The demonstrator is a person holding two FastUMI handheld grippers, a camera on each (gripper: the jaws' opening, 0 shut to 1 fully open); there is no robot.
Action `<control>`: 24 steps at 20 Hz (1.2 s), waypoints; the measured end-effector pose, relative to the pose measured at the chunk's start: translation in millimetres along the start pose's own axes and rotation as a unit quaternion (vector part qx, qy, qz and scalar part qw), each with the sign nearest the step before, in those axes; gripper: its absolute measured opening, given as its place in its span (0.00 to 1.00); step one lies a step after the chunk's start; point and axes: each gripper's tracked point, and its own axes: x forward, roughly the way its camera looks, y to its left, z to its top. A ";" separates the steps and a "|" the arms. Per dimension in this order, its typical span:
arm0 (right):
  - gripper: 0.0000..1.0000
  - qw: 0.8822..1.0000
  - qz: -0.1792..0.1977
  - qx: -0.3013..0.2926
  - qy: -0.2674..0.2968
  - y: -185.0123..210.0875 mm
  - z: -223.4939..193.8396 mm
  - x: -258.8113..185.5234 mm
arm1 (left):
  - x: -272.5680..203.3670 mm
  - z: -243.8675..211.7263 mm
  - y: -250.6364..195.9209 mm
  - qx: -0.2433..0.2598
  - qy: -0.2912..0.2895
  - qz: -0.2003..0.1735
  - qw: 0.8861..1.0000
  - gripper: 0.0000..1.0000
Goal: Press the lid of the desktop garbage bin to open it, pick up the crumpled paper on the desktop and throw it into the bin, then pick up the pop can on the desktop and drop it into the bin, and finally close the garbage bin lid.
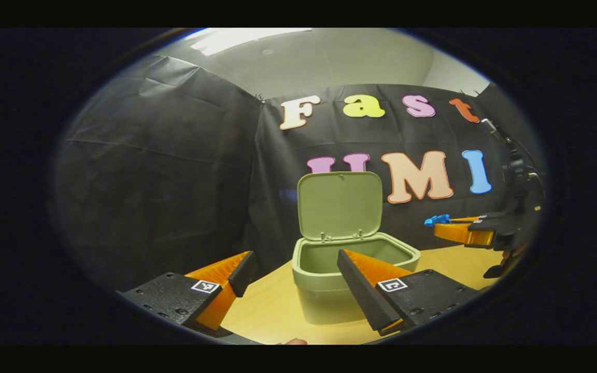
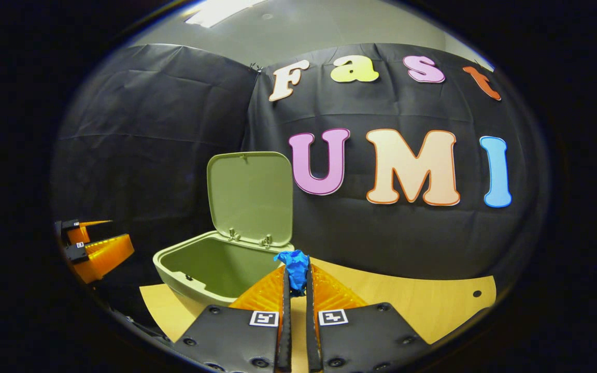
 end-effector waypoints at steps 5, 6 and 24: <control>0.14 1.000 0.028 -0.004 0.000 37.4 -0.5 13.8 | -2.9 -10.6 19.9 0.000 0.010 0.009 1.000 0.94; 0.14 0.999 0.033 -0.004 0.001 43.4 -0.7 16.1 | -3.0 -9.9 23.0 0.001 0.007 0.010 1.000 0.95; 1.00 0.998 -0.054 -0.001 -0.035 -57.9 -1.6 -39.6 | 3.5 -17.8 -87.3 -0.004 0.006 -0.081 0.997 0.94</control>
